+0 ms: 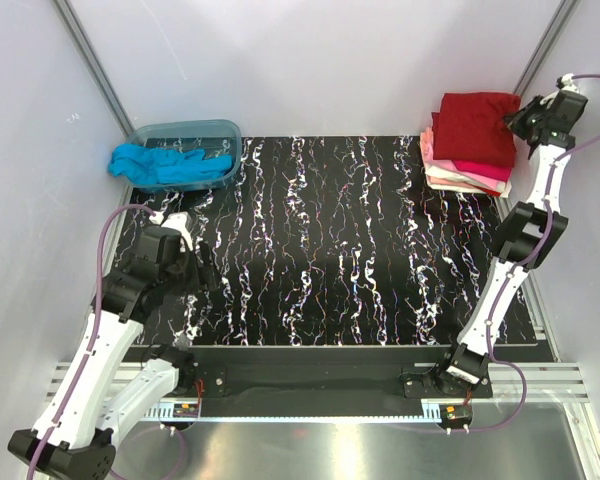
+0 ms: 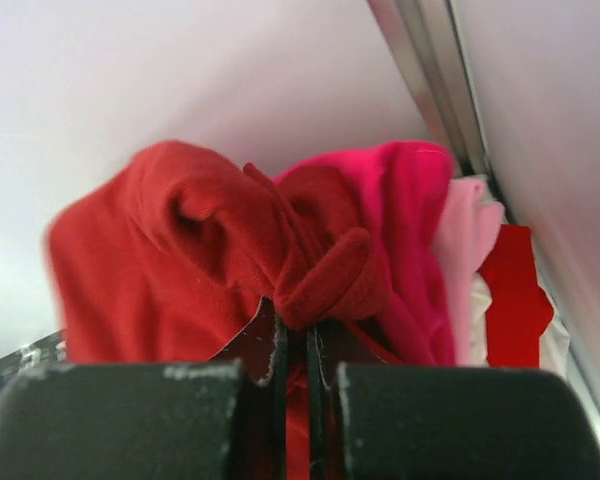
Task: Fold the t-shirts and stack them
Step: Neatly place the folded tshirt to the corner
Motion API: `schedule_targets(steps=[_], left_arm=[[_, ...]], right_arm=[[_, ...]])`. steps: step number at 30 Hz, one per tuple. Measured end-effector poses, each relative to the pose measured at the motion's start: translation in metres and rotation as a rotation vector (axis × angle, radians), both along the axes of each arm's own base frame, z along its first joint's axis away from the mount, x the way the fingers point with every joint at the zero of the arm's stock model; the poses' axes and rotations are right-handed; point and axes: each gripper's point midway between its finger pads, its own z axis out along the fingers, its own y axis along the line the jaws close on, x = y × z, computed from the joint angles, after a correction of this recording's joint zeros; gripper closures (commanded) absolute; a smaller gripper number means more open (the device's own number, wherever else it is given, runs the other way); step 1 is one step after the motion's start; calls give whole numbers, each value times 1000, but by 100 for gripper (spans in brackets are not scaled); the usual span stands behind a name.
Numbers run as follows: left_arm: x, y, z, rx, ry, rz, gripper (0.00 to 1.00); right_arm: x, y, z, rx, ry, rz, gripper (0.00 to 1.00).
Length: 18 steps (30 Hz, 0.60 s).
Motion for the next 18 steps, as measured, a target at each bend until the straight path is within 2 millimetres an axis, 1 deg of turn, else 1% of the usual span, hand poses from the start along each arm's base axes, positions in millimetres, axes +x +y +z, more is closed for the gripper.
schedule_targets(steps=[3,6,8,11,12,13,18], left_arm=[[0,0,0,-2,-5,-1,23],[-1,-2,0,-10,-6,-7,23],[-1,-3,0,-17,-5,-11,24],[0,-4,0,-26,-5,-14,24],[0,-4,-1,-27,-3,-13,24],[0,-4,-1,-29,-2,-14,24],[0,-5,0,-38,-2,-14,24]], right_arm=[[4,-6,-21,-13,17,-26,100],[7,-13,-28,-39,4,-50,100],[8,-17,-30,-55,0,-62,100],[7,-20,-32,-60,11,-77,78],[7,-21,-32,-61,14,-81,55],[7,-21,-32,-58,17,-86,48],[4,-24,-36,-63,35,-101,27]])
